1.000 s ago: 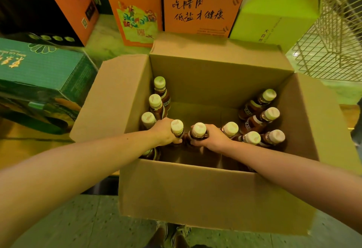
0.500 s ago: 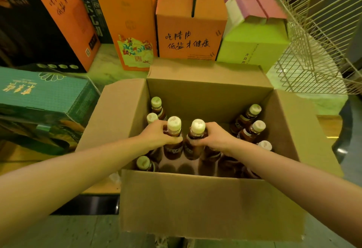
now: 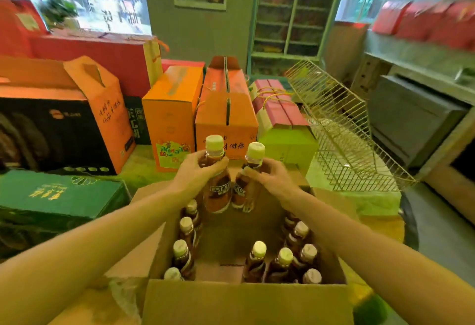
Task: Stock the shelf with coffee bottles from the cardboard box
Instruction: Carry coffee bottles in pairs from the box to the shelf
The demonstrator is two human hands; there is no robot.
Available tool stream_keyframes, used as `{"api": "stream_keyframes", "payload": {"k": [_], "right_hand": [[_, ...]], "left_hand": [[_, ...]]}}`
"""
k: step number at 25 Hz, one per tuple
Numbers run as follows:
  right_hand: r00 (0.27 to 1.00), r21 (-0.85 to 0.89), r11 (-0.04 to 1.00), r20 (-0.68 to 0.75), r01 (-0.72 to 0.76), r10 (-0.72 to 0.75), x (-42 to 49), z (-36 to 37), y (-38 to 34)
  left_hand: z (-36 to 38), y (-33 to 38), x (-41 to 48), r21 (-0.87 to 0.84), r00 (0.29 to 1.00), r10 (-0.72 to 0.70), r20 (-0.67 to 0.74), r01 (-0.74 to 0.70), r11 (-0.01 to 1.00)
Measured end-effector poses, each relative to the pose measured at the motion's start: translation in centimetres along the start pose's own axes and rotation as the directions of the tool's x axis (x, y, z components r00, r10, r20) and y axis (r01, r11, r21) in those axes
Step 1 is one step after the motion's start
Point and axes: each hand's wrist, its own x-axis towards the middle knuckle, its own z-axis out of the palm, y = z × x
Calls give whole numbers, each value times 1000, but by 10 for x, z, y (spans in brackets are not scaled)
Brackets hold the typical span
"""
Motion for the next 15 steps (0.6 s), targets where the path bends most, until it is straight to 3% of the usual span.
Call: {"api": "stream_keyframes", "payload": {"k": [3, 7, 15], "right_hand": [[992, 2, 995, -82, 97, -96, -1, -22, -31], [982, -135, 975, -53, 175, -183, -9, -52, -72], [932, -218, 965, -296, 145, -207, -66, -77, -124]], "left_hand": [[8, 47, 7, -35, 996, 88, 18, -88, 996], [16, 91, 12, -10, 982, 159, 98, -159, 987], [31, 132, 4, -15, 921, 248, 301, -255, 967]]}}
